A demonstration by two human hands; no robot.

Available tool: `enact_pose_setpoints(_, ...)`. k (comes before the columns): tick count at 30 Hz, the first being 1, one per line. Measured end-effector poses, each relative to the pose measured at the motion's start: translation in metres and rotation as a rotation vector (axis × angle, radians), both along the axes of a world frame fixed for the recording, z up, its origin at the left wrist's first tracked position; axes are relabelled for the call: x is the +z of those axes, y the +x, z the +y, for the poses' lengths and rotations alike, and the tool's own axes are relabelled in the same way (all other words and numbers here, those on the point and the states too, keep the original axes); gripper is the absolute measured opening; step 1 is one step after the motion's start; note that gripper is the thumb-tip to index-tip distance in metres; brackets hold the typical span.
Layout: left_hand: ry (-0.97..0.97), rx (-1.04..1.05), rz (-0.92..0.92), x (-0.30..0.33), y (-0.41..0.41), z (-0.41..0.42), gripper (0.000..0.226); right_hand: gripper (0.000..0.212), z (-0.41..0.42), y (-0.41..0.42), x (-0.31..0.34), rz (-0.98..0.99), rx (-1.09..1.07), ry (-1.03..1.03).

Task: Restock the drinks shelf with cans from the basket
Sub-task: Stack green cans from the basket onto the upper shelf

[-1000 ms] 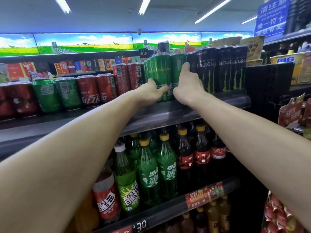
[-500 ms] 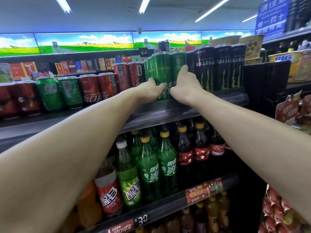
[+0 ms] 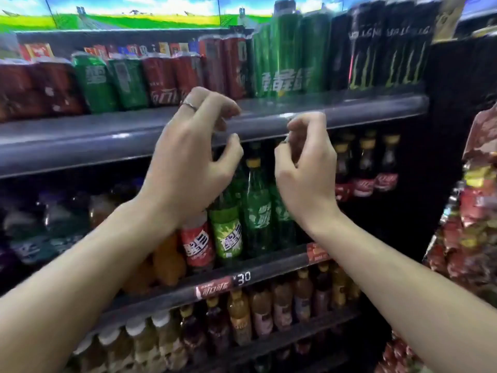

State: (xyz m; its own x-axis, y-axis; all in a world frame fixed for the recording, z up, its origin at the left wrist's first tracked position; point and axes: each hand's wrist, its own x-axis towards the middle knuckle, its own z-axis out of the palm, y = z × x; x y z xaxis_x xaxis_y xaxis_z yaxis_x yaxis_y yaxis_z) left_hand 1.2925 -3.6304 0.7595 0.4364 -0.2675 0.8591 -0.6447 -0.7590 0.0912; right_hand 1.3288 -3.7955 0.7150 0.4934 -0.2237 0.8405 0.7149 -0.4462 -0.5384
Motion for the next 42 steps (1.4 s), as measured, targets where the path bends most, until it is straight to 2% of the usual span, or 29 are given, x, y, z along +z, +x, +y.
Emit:
enact_pose_setpoints(2, 0.007, -0.01, 0.075, -0.059, -0.025, 0.022, 0.015, 0.017, 0.019, -0.02, -0.055, 0.128, 0.108, 0.007)
enact_pose_setpoints(7, 0.03, 0.109, 0.591, -0.232, -0.067, 0.074, 0.019, 0.014, 0.065, -0.067, -0.211, 0.595, 0.245, -0.044)
enact_pose_setpoints(11, 0.045, 0.167, 0.942, -0.363, -0.108, 0.103, 0.024, 0.017, 0.09, -0.098, -0.333, 0.912, 0.22, -0.11)
enact_pose_setpoints(16, -0.025, 0.237, 1.386, -0.491, -0.159, 0.127, 0.035, 0.03, 0.094, -0.145, -0.461, 1.283, 0.171, -0.235)
enact_pose_setpoints(19, -0.042, 0.242, 1.552, -0.563, -0.185, 0.139, 0.034, 0.029, 0.096, -0.176, -0.527, 1.537, 0.224, -0.338)
enact_pose_setpoints(21, -0.021, 0.242, 1.634, -0.613, -0.197, 0.145, 0.034, 0.023, 0.1, -0.188, -0.572, 1.631, 0.264, -0.394)
enact_pose_setpoints(24, 0.007, 0.235, 1.731, -0.694, -0.209, 0.148, 0.04, 0.025, 0.105, -0.198, -0.643, 1.691, 0.314, -0.509)
enact_pose_setpoints(28, 0.136, 0.164, 1.796, -0.814, -0.215, 0.145, 0.045, 0.042, 0.106, -0.2, -0.755, 1.715, 0.318, -0.672)
enact_pose_setpoints(34, 0.383, 0.024, 1.791, -0.994, -0.21, 0.127, 0.06, 0.077, 0.103, -0.169, -0.932, 1.666, 0.358, -1.196)
enact_pose_setpoints(38, 0.589, -0.113, 1.771, -1.102, -0.199, 0.114, 0.065, 0.074, 0.099, -0.131, -1.044, 1.519, 0.3, -1.46)
enact_pose_setpoints(42, 0.693, -0.233, 1.74, -1.173, -0.194, 0.103, 0.06, 0.075, 0.097, -0.1, -1.107, 1.255, 0.275, -1.688)
